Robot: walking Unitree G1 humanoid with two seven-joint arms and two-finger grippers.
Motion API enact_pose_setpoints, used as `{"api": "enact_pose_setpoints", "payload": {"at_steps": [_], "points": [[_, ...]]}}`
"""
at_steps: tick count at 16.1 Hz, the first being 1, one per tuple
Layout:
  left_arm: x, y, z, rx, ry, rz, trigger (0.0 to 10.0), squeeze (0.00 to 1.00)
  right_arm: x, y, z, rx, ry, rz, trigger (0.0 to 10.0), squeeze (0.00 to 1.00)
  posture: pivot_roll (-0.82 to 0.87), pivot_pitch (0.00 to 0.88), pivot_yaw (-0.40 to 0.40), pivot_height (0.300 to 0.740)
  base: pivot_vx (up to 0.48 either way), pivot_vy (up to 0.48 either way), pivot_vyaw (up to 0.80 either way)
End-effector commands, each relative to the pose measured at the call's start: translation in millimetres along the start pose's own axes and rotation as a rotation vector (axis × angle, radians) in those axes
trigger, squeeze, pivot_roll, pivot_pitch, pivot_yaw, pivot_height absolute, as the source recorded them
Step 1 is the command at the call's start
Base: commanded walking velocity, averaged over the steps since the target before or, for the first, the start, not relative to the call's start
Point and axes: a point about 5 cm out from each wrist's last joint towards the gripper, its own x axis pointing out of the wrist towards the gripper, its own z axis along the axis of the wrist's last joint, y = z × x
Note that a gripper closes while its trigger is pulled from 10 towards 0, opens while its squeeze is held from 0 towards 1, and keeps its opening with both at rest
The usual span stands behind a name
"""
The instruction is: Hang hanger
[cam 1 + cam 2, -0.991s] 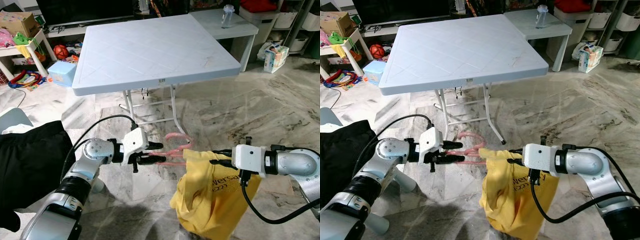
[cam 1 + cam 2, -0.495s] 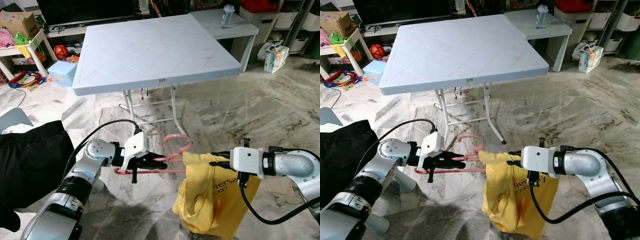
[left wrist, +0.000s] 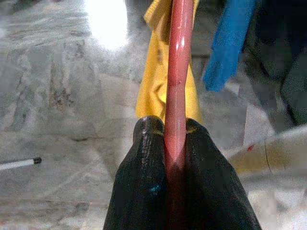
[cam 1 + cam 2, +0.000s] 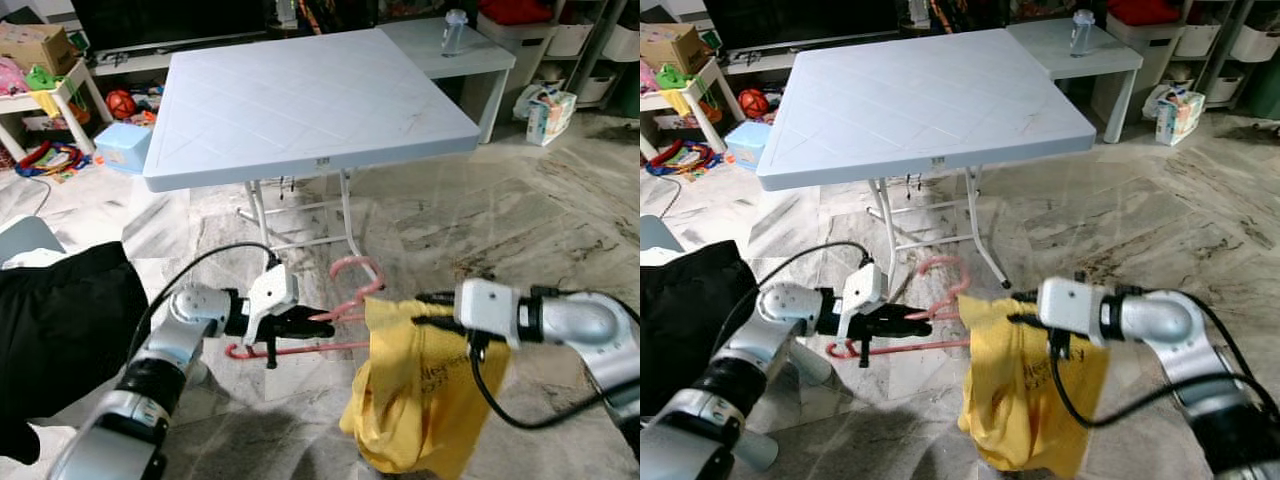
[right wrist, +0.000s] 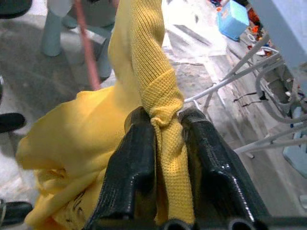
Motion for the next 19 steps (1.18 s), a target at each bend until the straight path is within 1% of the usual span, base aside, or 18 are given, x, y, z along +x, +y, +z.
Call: {"api": "enact_pose_setpoints", "payload": {"at_steps": [1,2,3,5,7,8,10,12,13,16,18,19], "points": [[-6.7,7.1,5.7,-0.019,-0.063,0.078,0.0,0.00,1.6,-1.4,2.1,0.007,-0.013,0.000,10.0,1.00,-0.12,0.039,0.024,0.740,0.000,0.000,0.00],[-6.4,6.7,4.8,-0.043,-0.087,0.102,0.0,0.00,5.9,-1.1,2.7,-0.013,-0.007,-0.003,10.0,1.00,-0.12,0.038,0.019,0.740,0.000,0.000,0.00],[-6.7,4.7,2.1,-0.062,-0.120,0.151,0.0,0.00,13.9,-0.7,5.2,-0.044,-0.003,-0.011,10.0,1.00,-0.12,0.039,0.017,0.740,0.000,0.000,0.00],[-7.9,2.4,-1.5,-0.110,-0.169,0.224,0.0,0.00,23.1,-5.3,2.8,-0.101,0.042,-0.044,10.0,1.00,-0.11,0.039,0.008,0.740,0.000,0.000,0.00],[-8.9,-1.5,-5.5,-0.131,-0.187,0.264,0.0,0.00,34.2,-13.3,4.8,-0.115,0.050,-0.137,10.0,1.00,-0.11,0.039,0.002,0.740,0.000,0.000,0.00],[-9.5,-3.3,-7.9,-0.148,-0.195,0.283,0.0,0.00,40.6,-14.8,7.1,-0.114,0.044,-0.170,10.0,1.00,-0.10,0.038,0.001,0.740,0.000,0.000,0.00],[-9.7,-5.6,-9.3,-0.158,-0.199,0.296,0.0,0.00,45.6,-17.8,8.7,-0.124,0.035,-0.203,10.0,1.00,-0.09,0.038,0.003,0.740,0.000,0.000,0.00],[-8.6,-6.0,-8.4,-0.173,-0.210,0.332,0.0,0.00,51.4,-25.6,10.6,-0.127,0.028,-0.275,10.0,1.00,-0.09,0.035,0.006,0.740,0.000,0.000,0.00],[-8.6,-4.3,-7.7,-0.183,-0.219,0.354,0.0,0.00,52.2,-27.2,11.4,-0.128,0.027,-0.297,10.0,1.00,-0.09,0.033,0.007,0.740,0.000,0.000,0.00],[-10.4,2.6,-5.3,-0.257,-0.269,0.430,0.0,0.00,52.2,-29.0,11.1,-0.104,0.014,-0.373,10.0,1.00,-0.10,0.033,0.011,0.740,0.000,0.000,0.00],[-11.7,2.4,-5.9,-0.260,-0.267,0.436,0.0,0.00,49.8,-25.7,6.8,-0.080,0.018,-0.395,10.0,1.00,-0.10,0.033,0.011,0.740,0.000,0.000,0.00],[-11.7,2.4,-5.5,-0.263,-0.269,0.436,0.0,0.00,48.2,-23.6,4.2,-0.050,0.017,-0.404,10.0,1.00,-0.10,0.034,0.011,0.740,0.000,0.000,0.00]]}}
